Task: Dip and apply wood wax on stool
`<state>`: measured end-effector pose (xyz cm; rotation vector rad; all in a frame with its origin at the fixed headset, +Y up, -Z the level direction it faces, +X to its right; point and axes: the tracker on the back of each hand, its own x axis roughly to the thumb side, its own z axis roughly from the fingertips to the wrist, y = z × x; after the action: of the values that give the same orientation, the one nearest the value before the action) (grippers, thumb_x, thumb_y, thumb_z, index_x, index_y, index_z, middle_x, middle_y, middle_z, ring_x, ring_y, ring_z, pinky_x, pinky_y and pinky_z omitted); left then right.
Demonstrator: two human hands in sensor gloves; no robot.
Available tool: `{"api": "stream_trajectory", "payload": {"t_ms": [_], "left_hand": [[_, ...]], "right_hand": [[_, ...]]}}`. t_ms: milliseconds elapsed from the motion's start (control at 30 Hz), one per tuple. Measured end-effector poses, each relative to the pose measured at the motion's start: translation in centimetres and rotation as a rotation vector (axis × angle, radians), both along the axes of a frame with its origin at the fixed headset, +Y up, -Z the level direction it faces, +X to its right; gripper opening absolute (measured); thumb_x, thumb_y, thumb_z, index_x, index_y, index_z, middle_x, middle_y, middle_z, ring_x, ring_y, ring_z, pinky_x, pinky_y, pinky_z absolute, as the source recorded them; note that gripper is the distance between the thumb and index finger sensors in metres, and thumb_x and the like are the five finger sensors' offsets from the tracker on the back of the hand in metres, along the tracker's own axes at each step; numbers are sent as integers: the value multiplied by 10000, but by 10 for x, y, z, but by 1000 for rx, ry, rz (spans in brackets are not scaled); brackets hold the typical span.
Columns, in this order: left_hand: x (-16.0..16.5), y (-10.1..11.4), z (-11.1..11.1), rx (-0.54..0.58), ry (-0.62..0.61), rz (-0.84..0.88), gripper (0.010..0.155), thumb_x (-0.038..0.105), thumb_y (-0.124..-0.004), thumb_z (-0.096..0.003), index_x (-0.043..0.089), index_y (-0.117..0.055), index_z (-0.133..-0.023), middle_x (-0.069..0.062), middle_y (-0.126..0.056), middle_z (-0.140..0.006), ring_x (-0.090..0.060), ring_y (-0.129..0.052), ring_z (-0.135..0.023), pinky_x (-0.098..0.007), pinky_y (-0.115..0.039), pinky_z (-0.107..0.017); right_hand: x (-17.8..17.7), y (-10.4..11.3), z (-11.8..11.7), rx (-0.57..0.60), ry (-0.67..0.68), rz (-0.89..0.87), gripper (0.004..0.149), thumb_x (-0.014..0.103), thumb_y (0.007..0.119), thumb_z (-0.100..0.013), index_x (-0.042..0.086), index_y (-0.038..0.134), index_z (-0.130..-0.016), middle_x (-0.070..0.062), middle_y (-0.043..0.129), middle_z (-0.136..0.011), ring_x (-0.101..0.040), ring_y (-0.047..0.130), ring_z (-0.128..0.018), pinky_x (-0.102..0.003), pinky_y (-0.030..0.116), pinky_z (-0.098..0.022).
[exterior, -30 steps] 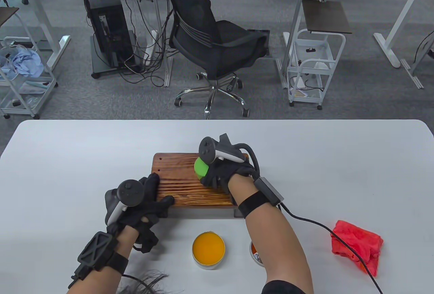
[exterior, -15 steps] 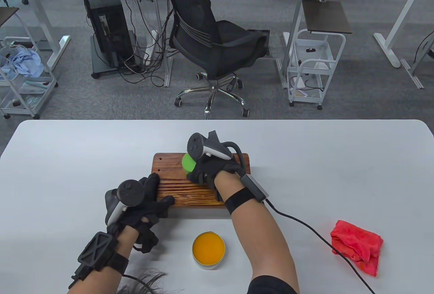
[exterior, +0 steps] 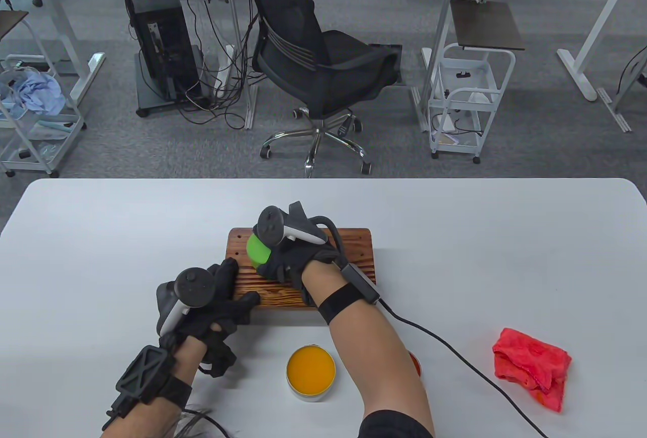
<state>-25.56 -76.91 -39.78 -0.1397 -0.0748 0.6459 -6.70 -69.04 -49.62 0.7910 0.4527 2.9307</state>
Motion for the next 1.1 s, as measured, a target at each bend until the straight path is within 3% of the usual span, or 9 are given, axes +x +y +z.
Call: {"api": "stream_trajectory", "payload": {"t_ms": [167, 467, 667, 867, 1100], "left_hand": [[0, 0, 0, 0, -1, 1, 1062, 726, -765, -408, 243, -179, -1150, -246, -217, -1201, -575, -242, -1026, -809, -323, -671], [0, 0, 0, -2, -1, 1, 1065, 727, -767, -406, 244, -179, -1151, -246, -218, -1202, -577, -221, -1030, -810, -322, -671], [0, 0, 0, -2, -1, 0, 1066, 728, -768, -405, 244, -180, -1151, -247, -220, -1202, -576, -241, -1026, -810, -323, -670], [0, -1, -1, -3, 0, 1, 1064, 726, -769, -407, 244, -181, -1151, -246, -221, -1202, -576, -241, -1026, -810, -323, -670], [-1, 0, -1, -5, 0, 2, 1063, 725, -771, -408, 244, -182, -1152, -247, -223, -1202, -576, -243, -1025, -810, -325, -669]], "right_hand": [[2, 0, -6, -1, -64, 5, 977, 653, 898, -399, 333, 395, -1174, -168, 339, -1191, -455, 560, -970, -728, 523, -717], [-2, -2, -5, 8, -42, -19, 991, 666, 895, -387, 353, 376, -1172, -151, 335, -1196, -439, 560, -982, -724, 528, -719], [19, 7, -3, 77, -79, -90, 1015, 694, 885, -369, 340, 367, -1168, -152, 366, -1187, -428, 593, -966, -715, 558, -705], [81, 38, -1, 180, -208, -142, 1034, 715, 867, -367, 311, 352, -1167, -169, 410, -1173, -426, 633, -956, -711, 595, -685], [188, 64, 4, 260, -471, -167, 1037, 727, 847, -374, 296, 338, -1167, -183, 410, -1171, -430, 655, -958, -711, 614, -674]]}}
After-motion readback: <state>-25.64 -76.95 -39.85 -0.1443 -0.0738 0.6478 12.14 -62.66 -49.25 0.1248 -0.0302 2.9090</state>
